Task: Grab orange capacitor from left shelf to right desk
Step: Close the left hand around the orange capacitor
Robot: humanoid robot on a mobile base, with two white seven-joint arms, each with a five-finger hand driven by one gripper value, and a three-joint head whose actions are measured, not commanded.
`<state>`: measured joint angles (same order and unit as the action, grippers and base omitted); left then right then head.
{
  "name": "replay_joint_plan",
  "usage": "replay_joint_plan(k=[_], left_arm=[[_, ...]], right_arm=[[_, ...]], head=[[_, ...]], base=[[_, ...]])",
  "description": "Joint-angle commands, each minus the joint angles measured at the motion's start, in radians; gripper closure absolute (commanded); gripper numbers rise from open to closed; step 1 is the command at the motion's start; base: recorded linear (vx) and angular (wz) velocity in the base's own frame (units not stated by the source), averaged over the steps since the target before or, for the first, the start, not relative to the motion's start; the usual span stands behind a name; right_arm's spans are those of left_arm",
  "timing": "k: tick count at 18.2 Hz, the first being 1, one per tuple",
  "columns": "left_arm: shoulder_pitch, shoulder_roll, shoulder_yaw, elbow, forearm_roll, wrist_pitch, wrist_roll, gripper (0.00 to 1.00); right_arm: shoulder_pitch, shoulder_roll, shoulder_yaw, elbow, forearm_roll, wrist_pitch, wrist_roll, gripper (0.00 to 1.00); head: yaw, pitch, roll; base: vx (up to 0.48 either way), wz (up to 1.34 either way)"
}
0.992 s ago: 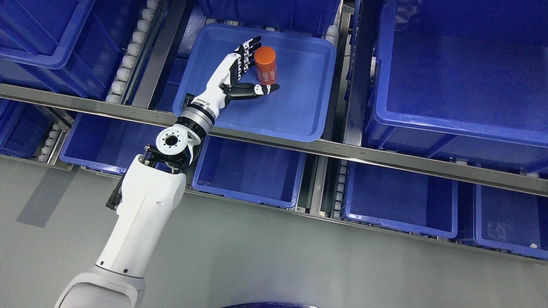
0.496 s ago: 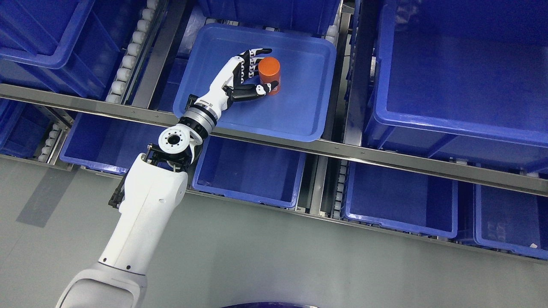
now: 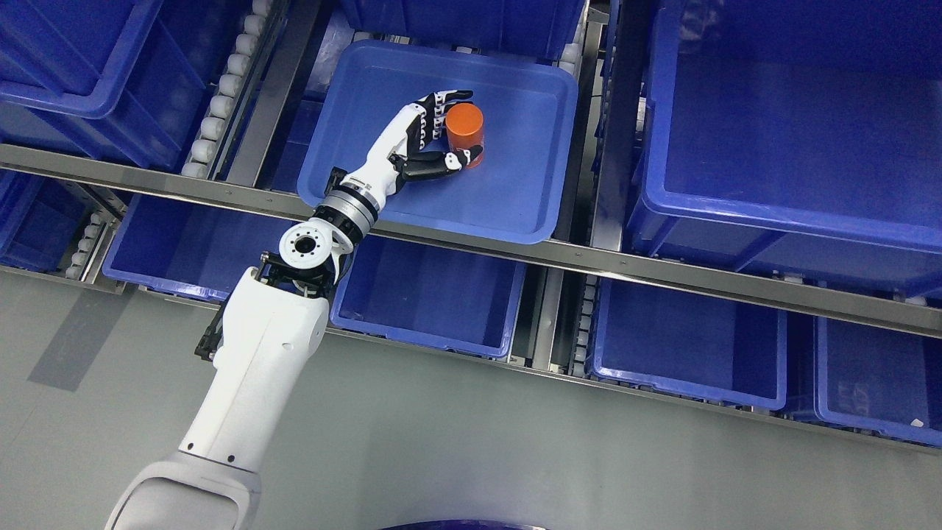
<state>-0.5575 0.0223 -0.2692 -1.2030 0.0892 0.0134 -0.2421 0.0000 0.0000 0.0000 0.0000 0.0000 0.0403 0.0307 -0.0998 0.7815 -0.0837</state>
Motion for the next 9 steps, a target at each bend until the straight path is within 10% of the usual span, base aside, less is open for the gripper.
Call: replay_joint_plan(k=[1,9], left_arm=[[-0.027,-0.005,-0.016,0.086,-0.039,-0.001,-0.008,0.30],[-0.071,-0.005,-0.002,0.155,-0.036,-0.007,-0.011,0.46]], right_arm=[[0.034,-0.017,-0.011,-0.023,0.000,0.000,0.000,0.00],[0.034,-0.017,-0.011,-0.023,0.000,0.000,0.000,0.00]], head=[[0.0000,0.000,0.000],[0.0000,0.000,0.000]], base=[[0.000,0.00],[0.000,0.00]])
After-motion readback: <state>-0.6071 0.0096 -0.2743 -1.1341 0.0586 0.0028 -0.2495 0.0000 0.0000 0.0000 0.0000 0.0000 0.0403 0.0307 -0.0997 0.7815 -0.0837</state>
